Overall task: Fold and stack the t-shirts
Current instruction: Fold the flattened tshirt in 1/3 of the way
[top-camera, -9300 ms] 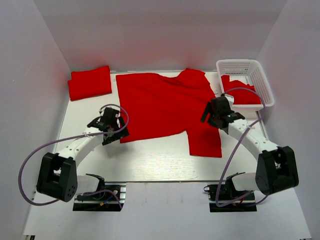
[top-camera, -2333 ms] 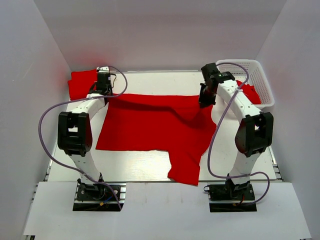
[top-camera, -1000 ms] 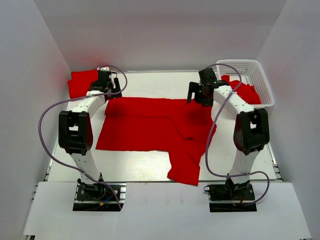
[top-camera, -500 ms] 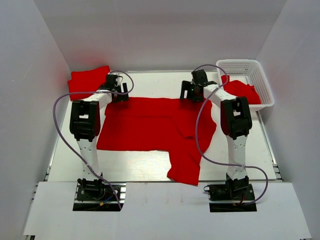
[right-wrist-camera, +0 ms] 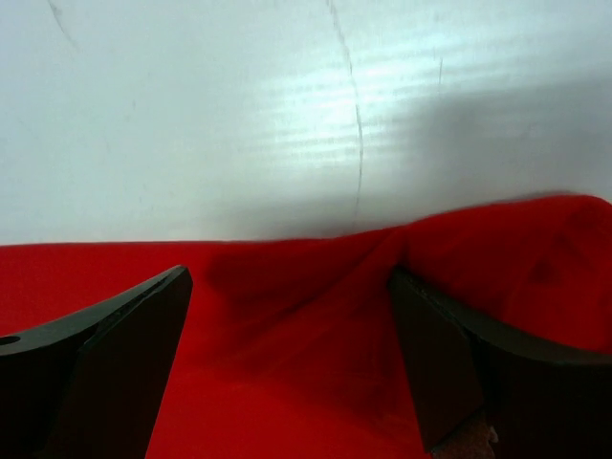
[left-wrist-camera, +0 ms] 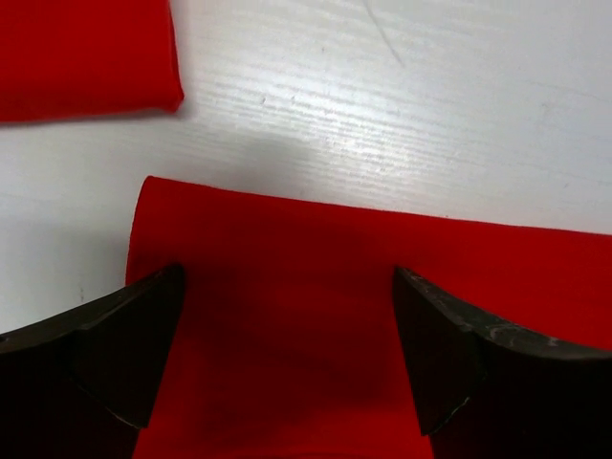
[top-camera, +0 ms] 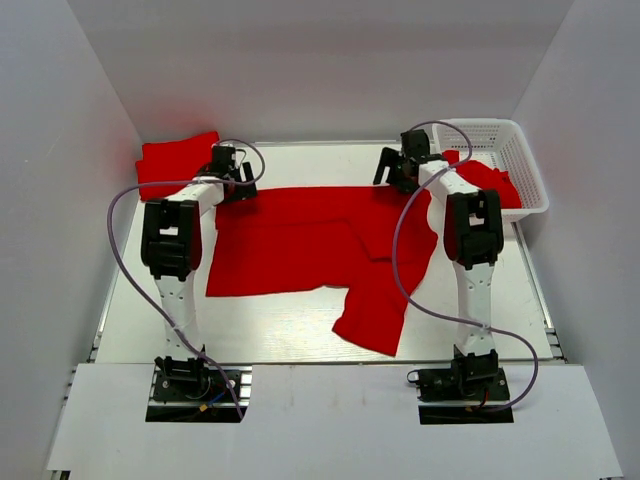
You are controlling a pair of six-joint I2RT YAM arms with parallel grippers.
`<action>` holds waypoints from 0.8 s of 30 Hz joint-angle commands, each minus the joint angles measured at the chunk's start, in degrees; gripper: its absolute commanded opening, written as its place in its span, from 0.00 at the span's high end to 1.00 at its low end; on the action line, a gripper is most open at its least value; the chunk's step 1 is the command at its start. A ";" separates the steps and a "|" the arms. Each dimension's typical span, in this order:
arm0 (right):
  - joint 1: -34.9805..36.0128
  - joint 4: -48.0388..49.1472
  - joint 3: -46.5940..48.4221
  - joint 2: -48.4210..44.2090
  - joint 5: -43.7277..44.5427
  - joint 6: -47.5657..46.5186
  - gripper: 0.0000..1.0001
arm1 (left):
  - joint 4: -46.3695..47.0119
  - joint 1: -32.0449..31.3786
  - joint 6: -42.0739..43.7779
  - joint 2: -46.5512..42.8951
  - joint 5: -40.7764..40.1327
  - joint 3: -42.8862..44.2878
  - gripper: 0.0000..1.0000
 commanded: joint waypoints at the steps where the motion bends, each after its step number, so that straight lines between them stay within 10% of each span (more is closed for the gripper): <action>1: -2.23 -3.52 3.72 5.61 1.31 -0.97 0.10 | -4.25 0.71 -1.87 4.15 0.89 2.73 0.00; 10: -2.32 -3.17 6.91 -1.12 -4.22 -15.10 0.10 | -5.57 -0.35 2.25 2.85 2.74 11.09 0.00; 18: 1.80 2.55 -14.09 -27.85 -5.02 -26.71 0.10 | -11.45 -0.35 3.59 -16.03 -0.24 4.78 0.00; 24: 9.01 0.35 -30.77 -42.36 3.94 -26.20 0.10 | -26.73 0.71 -13.62 -32.82 -8.06 -9.98 0.00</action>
